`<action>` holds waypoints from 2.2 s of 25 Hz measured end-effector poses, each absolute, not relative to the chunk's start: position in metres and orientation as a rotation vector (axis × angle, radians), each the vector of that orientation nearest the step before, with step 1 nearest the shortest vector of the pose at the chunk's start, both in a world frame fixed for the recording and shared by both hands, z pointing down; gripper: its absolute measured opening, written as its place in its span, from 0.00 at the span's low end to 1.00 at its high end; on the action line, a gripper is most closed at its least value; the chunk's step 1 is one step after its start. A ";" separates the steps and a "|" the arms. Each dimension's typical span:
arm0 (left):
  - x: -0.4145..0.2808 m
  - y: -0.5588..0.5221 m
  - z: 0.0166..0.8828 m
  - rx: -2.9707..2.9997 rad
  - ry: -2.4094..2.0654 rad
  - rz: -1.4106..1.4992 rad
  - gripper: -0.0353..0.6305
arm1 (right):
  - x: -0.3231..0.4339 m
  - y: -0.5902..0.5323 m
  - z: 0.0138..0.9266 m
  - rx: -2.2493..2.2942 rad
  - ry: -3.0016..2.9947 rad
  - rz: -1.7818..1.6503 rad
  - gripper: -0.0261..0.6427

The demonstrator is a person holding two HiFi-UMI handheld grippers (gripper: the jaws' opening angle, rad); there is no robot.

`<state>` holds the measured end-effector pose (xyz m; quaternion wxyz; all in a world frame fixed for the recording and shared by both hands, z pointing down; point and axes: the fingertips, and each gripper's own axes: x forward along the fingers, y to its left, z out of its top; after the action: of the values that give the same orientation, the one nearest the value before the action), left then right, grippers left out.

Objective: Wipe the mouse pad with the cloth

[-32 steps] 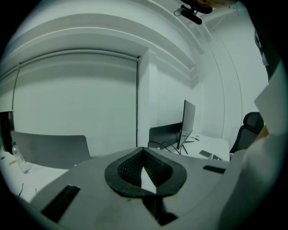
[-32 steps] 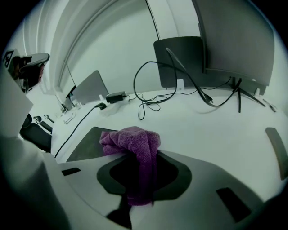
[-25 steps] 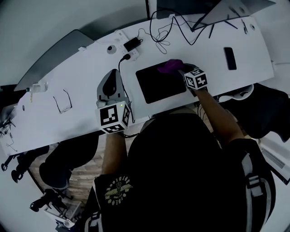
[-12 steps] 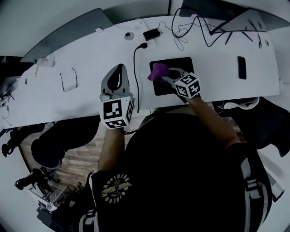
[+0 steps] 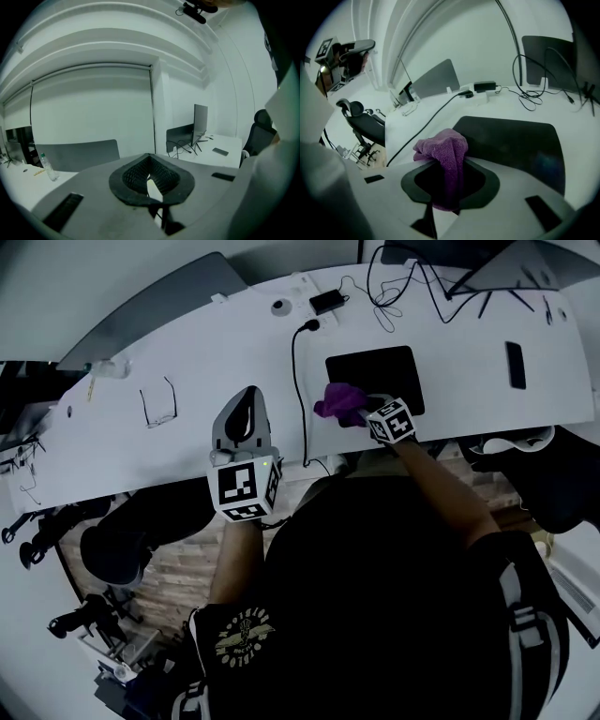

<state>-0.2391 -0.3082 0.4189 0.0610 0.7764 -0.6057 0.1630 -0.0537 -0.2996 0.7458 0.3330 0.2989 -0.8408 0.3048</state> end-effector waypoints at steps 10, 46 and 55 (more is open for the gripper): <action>-0.227 -0.311 0.417 2.402 -1.805 0.440 0.06 | 0.066 -0.302 0.759 1.039 -2.022 0.807 0.17; -0.104 -0.287 0.304 2.441 -1.971 0.086 0.06 | 0.130 -0.326 0.365 1.027 -2.908 0.230 0.17; -0.094 -0.249 0.282 2.435 -2.041 0.085 0.06 | 0.139 -0.301 0.304 1.027 -2.972 0.069 0.17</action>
<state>-0.0943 -0.2491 0.2823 -0.0183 0.7659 -0.6421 0.0269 0.1386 -0.3010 0.3041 -0.0018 0.3265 -0.9449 0.0221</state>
